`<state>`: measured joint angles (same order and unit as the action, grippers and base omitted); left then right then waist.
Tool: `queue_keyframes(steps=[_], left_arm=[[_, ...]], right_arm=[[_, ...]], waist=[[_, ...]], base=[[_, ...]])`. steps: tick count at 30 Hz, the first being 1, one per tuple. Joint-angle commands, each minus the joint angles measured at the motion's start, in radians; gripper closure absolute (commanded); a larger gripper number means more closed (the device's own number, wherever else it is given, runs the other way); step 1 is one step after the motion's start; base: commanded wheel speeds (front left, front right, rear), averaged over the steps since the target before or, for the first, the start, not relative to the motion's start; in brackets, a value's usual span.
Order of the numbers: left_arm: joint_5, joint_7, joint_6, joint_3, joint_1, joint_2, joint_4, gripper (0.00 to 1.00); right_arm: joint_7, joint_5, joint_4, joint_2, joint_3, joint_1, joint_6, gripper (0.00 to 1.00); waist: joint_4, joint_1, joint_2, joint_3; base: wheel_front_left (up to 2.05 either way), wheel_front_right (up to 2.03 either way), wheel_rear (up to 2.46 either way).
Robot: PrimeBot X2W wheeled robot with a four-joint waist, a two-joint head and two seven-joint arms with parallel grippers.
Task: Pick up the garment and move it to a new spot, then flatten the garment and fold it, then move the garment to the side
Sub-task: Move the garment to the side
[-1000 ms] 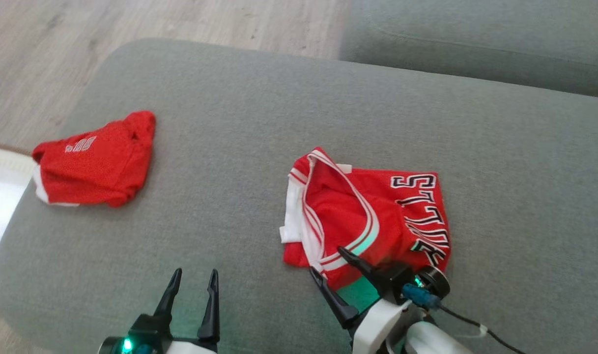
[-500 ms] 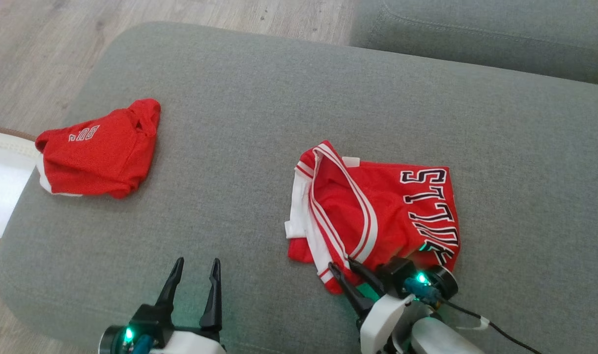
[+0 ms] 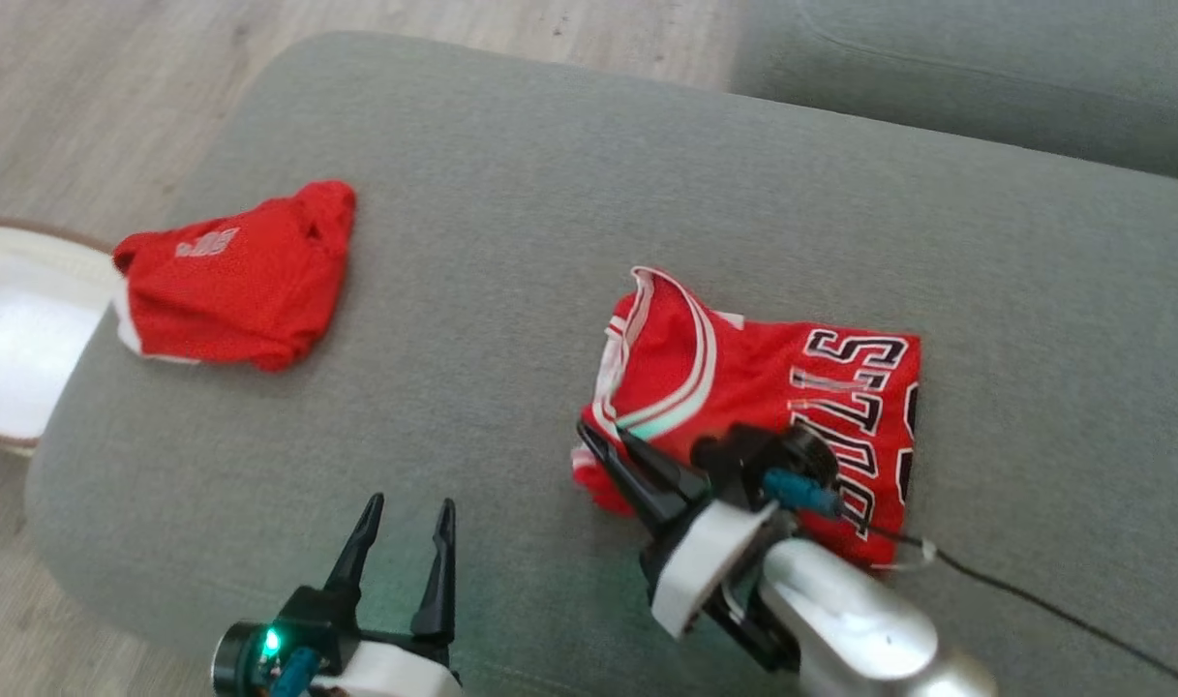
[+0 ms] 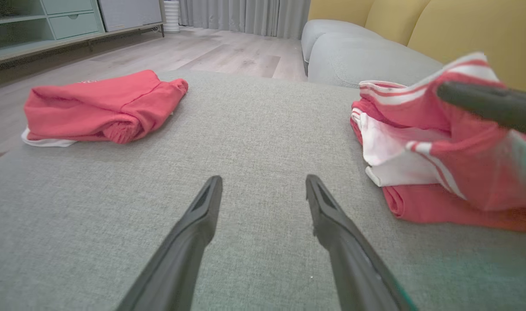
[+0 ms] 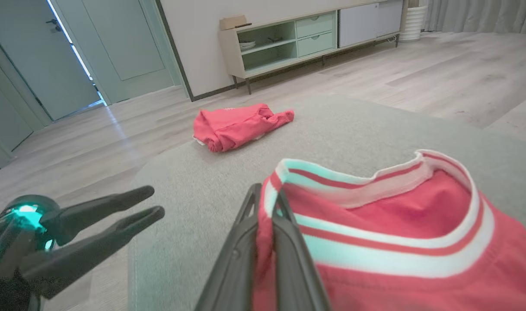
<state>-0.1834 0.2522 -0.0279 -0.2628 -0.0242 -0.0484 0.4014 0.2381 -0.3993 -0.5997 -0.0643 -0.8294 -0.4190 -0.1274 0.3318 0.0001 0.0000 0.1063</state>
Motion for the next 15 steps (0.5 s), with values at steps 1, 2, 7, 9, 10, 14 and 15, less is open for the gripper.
queue_keyframes(steps=[1, 2, 7, 9, 10, 14, 15], left_arm=[[0.013, 0.01, -0.01, 0.015, -0.043, -0.002, -0.019, 0.0], [0.016, 0.01, -0.011, 0.011, -0.046, -0.002, -0.016, 0.0], [0.021, 0.01, -0.01, 0.009, -0.059, -0.002, -0.011, 0.0], [0.027, 0.01, -0.01, 0.018, -0.062, -0.002, -0.01, 0.0], [0.03, 0.01, -0.009, 0.025, -0.063, -0.002, -0.009, 0.0], [0.044, 0.01, -0.007, 0.059, -0.063, -0.002, -0.012, 0.0], [0.049, 0.01, -0.007, 0.065, -0.064, -0.002, -0.011, 0.0]], right_arm=[[-0.006, -0.032, 0.01, 0.014, -0.035, -0.047, -0.003, 1.0], [-0.022, -0.044, -0.009, 0.014, -0.04, -0.056, -0.003, 0.91], [-0.024, -0.082, -0.037, 0.014, -0.042, -0.084, -0.003, 0.0], [-0.011, -0.088, -0.041, 0.014, -0.039, -0.089, -0.003, 0.0], [-0.003, -0.084, -0.045, 0.014, -0.032, -0.09, -0.003, 0.0], [0.02, -0.037, -0.058, 0.014, 0.065, -0.083, -0.003, 0.0], [0.022, -0.022, -0.058, 0.014, 0.107, -0.074, -0.003, 0.0]], waist=[[0.036, -0.0001, 0.0, -0.003], [0.045, -0.0001, 0.0, -0.004], [0.053, -0.0001, 0.0, -0.005], [0.038, -0.0001, 0.0, -0.009], [0.027, -0.0001, 0.0, -0.012], [-0.033, -0.0001, 0.0, -0.025], [-0.047, -0.0001, 0.0, -0.028]], base=[[0.0, 0.0, 0.0], [0.0, 0.0, 0.0], [0.0, 0.0, 0.0], [0.0, 0.0, 0.0], [0.0, 0.0, 0.0], [0.0, 0.0, 0.0], [0.0, 0.0, 0.0]])
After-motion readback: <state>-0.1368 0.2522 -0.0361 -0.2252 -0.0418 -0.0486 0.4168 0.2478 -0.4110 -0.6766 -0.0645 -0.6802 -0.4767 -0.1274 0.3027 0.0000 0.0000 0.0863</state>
